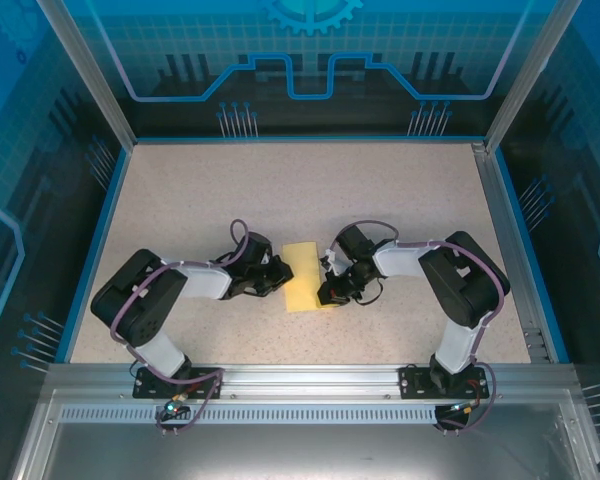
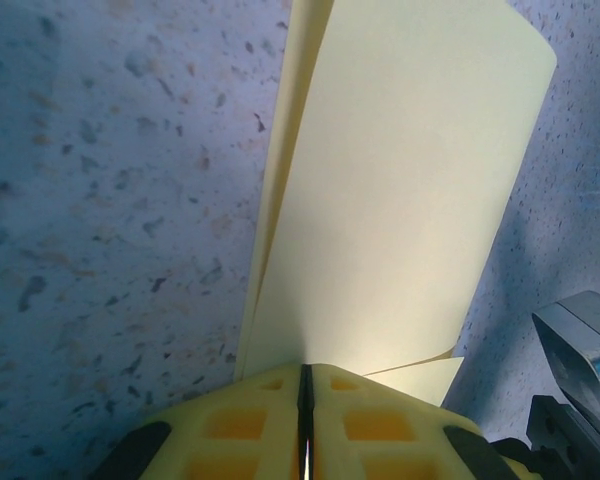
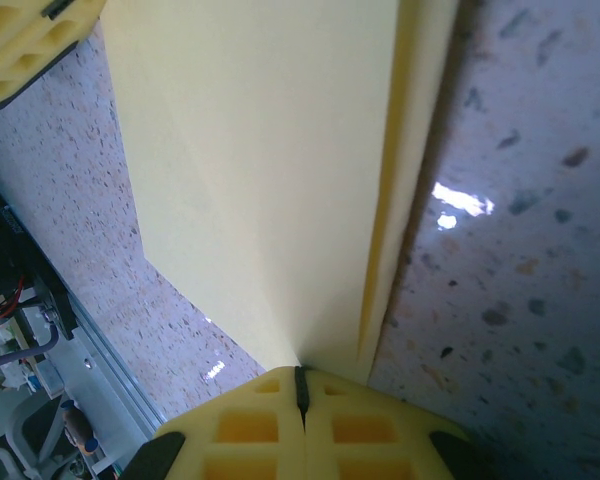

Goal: Fold a paper plane with a square sheet of paper (pick it up from the middle)
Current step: Fold the triangle a second time at the center of the table.

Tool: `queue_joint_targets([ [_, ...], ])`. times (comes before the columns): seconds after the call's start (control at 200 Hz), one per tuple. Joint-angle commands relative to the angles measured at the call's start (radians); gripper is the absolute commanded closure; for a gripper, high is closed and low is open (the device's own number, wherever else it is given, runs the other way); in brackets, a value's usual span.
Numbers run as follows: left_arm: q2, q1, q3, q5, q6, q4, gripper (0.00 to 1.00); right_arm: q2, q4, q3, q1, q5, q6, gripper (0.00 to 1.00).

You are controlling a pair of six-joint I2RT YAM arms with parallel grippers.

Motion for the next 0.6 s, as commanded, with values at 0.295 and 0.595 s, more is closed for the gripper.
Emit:
queue_joint_targets([
  [0.295, -0.021, 0.091, -0.017, -0.072, 0.081, -0.157, 0.87, 0.057, -0.069, -0.044, 0.014, 0.125, 0.002, 0.99],
  [0.595, -0.174, 0.101, 0.023, -0.007, 0.096, -0.222, 0.82, 0.054, -0.069, -0.035, 0.019, 0.120, 0.003, 0.99],
])
